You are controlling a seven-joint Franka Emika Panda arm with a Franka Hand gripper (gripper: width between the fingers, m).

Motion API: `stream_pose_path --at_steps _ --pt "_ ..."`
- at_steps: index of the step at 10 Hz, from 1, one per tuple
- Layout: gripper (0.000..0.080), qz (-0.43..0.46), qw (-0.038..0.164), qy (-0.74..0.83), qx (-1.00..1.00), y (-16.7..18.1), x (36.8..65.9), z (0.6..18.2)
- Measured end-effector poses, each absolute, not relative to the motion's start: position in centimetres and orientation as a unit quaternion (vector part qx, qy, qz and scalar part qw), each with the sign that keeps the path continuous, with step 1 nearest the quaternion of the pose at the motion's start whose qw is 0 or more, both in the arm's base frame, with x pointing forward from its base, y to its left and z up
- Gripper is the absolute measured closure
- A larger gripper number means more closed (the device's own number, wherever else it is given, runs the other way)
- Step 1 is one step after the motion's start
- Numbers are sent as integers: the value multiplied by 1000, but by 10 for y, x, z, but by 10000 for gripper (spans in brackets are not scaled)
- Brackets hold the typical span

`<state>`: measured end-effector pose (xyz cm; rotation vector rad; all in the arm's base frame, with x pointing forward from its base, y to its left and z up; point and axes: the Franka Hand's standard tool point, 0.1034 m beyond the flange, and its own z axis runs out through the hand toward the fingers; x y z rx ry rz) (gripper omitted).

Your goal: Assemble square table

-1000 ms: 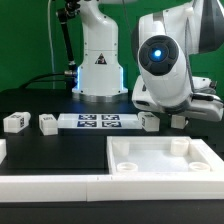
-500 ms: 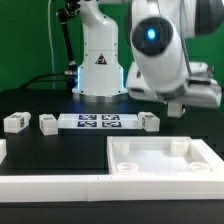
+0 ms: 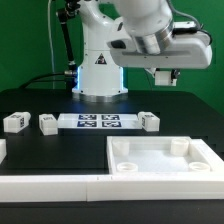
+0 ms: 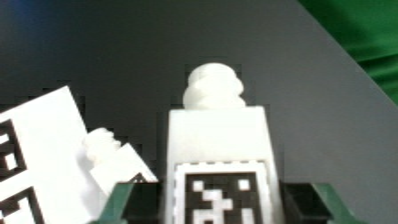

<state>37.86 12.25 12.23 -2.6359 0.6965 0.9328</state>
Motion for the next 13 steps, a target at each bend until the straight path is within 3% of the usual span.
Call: stream_pose_path --at_steps 3,5,6,9,11,13 --pt "514 223 117 234 -939 111 395 132" --pt "514 157 100 213 -959 82 444 182" --pt "514 115 81 206 -968 80 455 195" --pt "514 17 68 214 -974 84 456 191" --pt "514 -56 -5 176 -983 73 465 161" --pt "514 -124 -27 158 -979 78 500 157"
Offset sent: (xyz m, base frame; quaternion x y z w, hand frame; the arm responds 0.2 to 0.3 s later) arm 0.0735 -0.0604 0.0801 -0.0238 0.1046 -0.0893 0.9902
